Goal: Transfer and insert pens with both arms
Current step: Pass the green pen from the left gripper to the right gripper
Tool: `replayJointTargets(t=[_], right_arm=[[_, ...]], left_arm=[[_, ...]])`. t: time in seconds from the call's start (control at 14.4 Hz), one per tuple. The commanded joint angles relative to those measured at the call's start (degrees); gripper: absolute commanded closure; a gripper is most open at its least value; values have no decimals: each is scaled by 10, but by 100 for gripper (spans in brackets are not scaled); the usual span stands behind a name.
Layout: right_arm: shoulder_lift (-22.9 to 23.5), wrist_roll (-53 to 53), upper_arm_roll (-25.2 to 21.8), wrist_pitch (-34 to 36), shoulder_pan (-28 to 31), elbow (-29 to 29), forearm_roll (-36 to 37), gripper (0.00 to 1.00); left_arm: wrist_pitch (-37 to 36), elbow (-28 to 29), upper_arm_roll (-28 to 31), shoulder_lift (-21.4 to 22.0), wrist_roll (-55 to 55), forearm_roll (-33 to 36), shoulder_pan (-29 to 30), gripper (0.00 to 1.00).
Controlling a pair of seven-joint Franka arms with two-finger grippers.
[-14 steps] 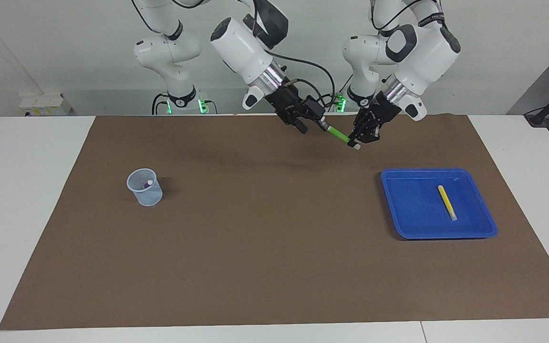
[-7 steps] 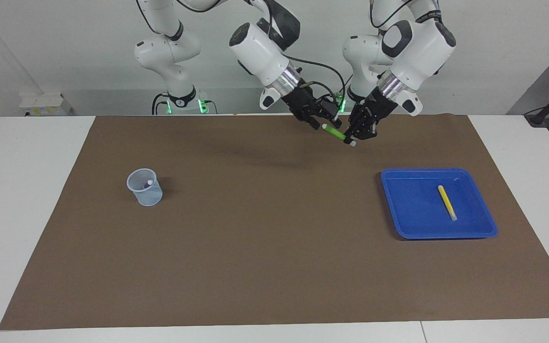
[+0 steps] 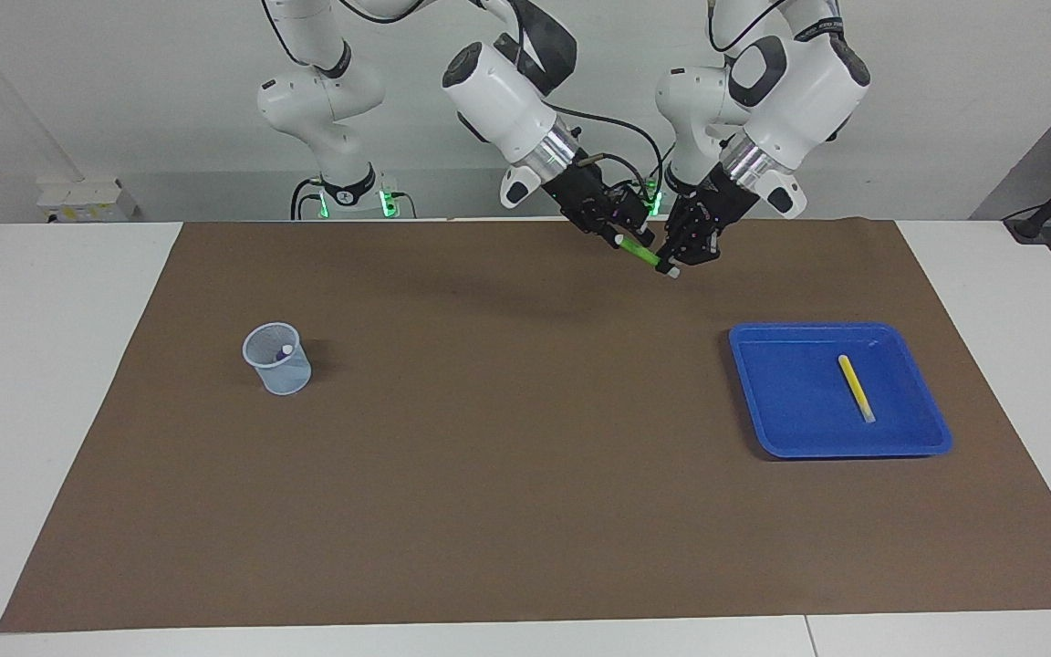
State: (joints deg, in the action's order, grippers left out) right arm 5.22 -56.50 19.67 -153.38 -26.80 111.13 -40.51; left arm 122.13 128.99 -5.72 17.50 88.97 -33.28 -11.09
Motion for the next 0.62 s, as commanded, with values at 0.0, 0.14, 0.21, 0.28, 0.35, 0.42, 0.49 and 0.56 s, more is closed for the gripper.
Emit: replayJointTargets(t=[0.0,0.14,0.21,0.28,0.35,0.42,0.49,0.56], right_arm=[[-6,-4,-1,-6,-3,8,-14,59],[-6,-4,-1,-6,-3,8,-14,71],[-5,-3,-1,-6,-3,8,-14,82],[-5,-3,-1,-6,-1,8,-14,95],[-4,-3,-1,-7,0,8,-14,100],[-4,-3,-1,-7,2,8,-20,100],[-4,-2,-1,-8,3,8,-26,100],[-4,-2,-1,-8,3,8,-30,100]], left_arm=[[15,21,6,20,8,-10,-11,100],[14,21,6,21,8,-9,-11,100],[14,21,6,21,8,-9,-10,100],[14,21,6,22,8,-9,-10,100],[14,21,5,24,8,-10,-11,100],[14,21,5,24,8,-9,-11,100],[13,21,6,24,8,-9,-11,100],[12,21,6,24,8,-9,-10,100]])
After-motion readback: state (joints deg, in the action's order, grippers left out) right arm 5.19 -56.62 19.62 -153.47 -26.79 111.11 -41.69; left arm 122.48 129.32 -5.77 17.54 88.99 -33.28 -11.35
